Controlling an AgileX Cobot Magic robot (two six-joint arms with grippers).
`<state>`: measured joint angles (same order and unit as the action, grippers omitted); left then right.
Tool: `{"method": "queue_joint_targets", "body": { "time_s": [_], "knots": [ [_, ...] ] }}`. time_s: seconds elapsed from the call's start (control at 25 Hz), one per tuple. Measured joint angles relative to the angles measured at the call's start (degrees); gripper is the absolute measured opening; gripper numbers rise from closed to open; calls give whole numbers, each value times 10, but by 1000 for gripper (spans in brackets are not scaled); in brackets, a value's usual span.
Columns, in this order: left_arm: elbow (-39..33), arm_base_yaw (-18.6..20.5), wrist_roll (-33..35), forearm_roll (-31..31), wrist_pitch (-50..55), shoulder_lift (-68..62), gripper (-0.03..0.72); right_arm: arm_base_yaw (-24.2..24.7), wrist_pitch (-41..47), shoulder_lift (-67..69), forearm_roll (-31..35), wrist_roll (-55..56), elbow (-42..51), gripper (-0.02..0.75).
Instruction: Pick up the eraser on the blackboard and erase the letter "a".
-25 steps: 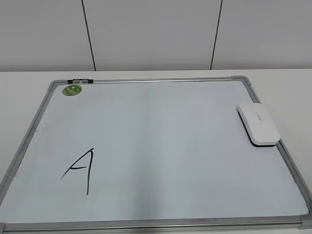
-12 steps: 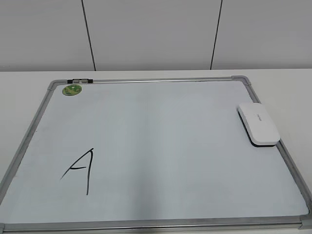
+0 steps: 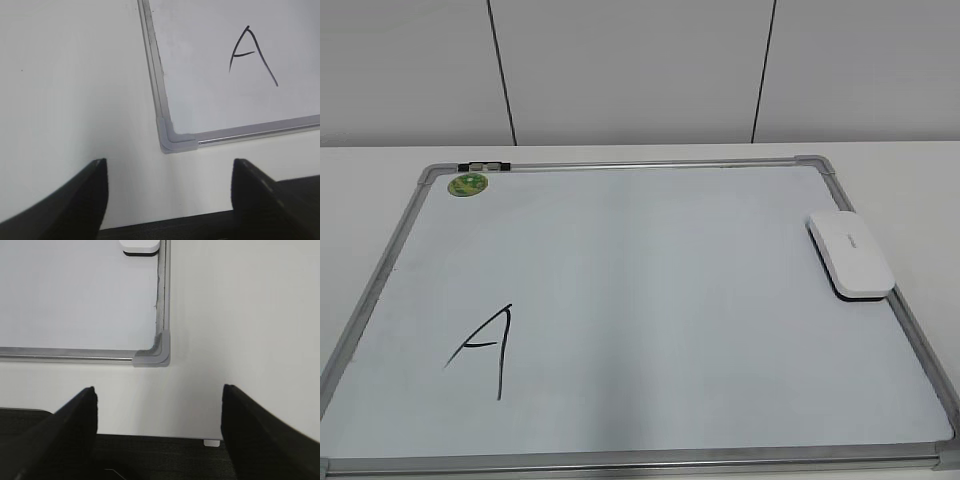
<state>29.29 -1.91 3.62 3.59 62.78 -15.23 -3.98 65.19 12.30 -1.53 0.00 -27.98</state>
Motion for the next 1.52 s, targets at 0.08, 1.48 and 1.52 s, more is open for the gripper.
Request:
{"method": "queue_joint_targets", "body": {
  "time_s": [0.08, 1.48, 1.52],
  "knots": [
    [0, 0, -11, -10, 0, 0, 596, 0, 0, 0, 0, 0, 0, 568],
    [0, 0, -19, -18, 0, 1, 552, 0, 0, 0, 0, 0, 0, 568],
    [0, 0, -19, -18, 0, 4, 551, 0, 0, 0, 0, 0, 0, 568]
  ]
}}
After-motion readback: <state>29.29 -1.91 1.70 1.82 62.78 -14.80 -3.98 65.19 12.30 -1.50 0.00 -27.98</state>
